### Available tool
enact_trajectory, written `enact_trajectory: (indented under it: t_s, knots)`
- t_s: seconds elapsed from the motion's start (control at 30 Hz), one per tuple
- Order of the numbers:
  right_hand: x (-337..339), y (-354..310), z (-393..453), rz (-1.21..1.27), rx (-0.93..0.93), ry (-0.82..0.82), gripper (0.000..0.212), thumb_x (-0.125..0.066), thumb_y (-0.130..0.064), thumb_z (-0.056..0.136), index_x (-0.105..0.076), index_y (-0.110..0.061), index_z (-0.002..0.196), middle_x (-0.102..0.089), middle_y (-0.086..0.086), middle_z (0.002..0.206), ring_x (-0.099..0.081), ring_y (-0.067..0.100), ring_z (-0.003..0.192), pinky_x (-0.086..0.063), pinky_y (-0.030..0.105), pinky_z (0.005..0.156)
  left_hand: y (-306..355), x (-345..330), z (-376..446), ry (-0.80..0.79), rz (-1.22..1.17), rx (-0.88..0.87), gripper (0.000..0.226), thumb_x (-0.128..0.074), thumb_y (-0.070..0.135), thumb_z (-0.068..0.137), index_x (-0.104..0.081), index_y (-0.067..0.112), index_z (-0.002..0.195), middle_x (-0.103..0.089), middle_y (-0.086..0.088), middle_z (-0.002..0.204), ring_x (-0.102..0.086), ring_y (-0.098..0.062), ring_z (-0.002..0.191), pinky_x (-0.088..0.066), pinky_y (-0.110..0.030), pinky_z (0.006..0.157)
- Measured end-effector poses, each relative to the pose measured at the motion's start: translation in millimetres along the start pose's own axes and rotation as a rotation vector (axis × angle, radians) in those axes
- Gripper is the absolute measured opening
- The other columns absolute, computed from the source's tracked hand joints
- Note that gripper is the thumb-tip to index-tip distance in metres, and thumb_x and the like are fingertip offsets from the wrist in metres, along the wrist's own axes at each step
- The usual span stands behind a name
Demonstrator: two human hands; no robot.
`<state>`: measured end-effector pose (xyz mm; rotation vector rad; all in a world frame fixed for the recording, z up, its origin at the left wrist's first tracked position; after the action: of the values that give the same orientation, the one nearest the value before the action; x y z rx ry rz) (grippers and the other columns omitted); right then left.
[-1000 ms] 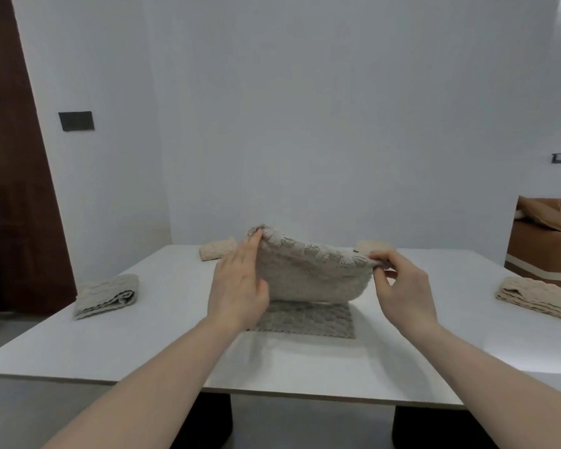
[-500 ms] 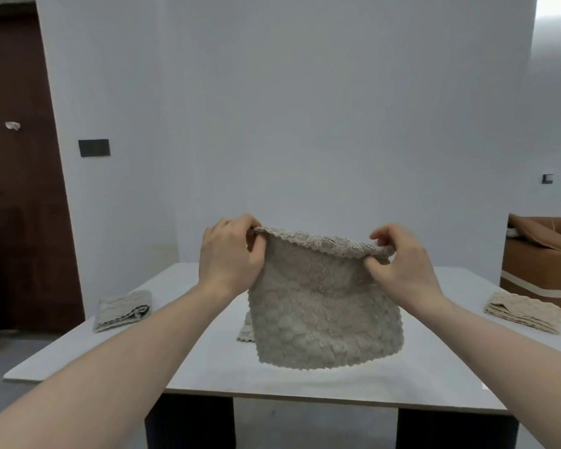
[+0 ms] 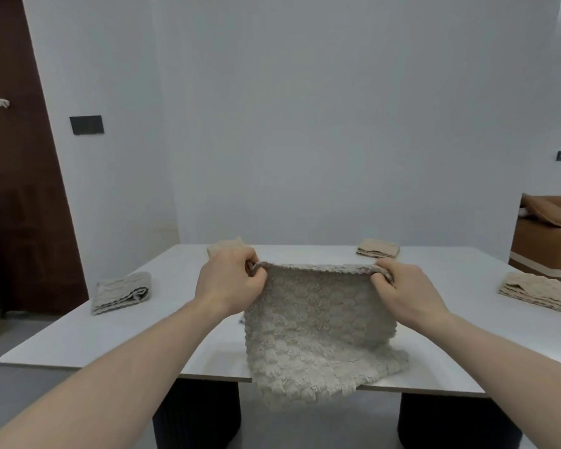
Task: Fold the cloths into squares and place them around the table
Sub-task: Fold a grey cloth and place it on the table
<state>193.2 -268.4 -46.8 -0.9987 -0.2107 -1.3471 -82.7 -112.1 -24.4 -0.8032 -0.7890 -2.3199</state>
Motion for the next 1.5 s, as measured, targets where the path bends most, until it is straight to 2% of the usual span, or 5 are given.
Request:
enact_trajectory:
  t_s: [0.23,0.33,0.7,1.23,1.5]
  knots:
    - [17,-13,0,0.147,0.024,-0.021,0.012,-0.055,-0.019,0.094,-0.061,-0.022,0.084,-0.056,-0.004,0.067,-0.051,0.015,0.064,-0.041,0.032,0.062,2,13,3,-0.041,0.010,0.009,0.020,-0.059,0.038,0.088,-0.053,0.030,0.071,-0.059,0.014,0.071,-0.055,-0.019,0.077,-0.032,-0.027,0.055]
    - [35,-22,2,0.191,0.043,0.015,0.028,-0.057,-0.024,0.096,-0.051,-0.008,0.074,-0.045,-0.001,0.062,-0.039,0.018,0.060,-0.032,0.033,0.058,7,27,3,-0.051,0.005,0.025,0.021,-0.058,0.038,0.089,-0.056,0.028,0.071,-0.062,0.011,0.066,-0.058,-0.015,0.069,-0.036,-0.028,0.055]
    - [92,-41,4,0.276,0.010,0.111,0.043,-0.051,-0.034,0.103,-0.036,-0.017,0.066,-0.033,-0.006,0.058,-0.028,0.009,0.050,-0.025,0.033,0.056,38,71,20,-0.034,-0.139,0.044,0.028,-0.056,0.036,0.082,-0.046,0.017,0.064,-0.047,0.008,0.051,-0.044,-0.019,0.055,-0.046,-0.032,0.057]
    - [21,34,22,0.085,-0.130,0.116,0.017,-0.064,-0.025,0.093,-0.068,-0.032,0.078,-0.069,-0.007,0.085,-0.061,0.021,0.079,-0.042,0.031,0.071,3,-30,20,-0.093,-0.118,0.227,0.011,-0.064,0.038,0.090,-0.073,0.032,0.092,-0.071,0.017,0.081,-0.068,-0.014,0.084,-0.058,-0.032,0.076]
    - [-5,64,32,0.167,-0.229,0.130,0.023,-0.058,-0.013,0.091,-0.072,-0.030,0.094,-0.070,-0.007,0.096,-0.067,0.016,0.084,-0.055,0.036,0.083,-1,-70,16,-0.152,-0.206,0.238,0.037,-0.060,0.035,0.091,-0.064,0.036,0.128,-0.069,0.014,0.116,-0.065,-0.018,0.108,-0.051,-0.033,0.093]
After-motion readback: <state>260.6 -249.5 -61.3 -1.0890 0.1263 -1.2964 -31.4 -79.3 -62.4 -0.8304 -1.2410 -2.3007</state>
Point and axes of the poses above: each hand's wrist, its own z-axis towards the middle knuckle, its own x-axis out of the back of the hand, y = z × x, the point moved 9 cm from there along z, towards the middle knuckle
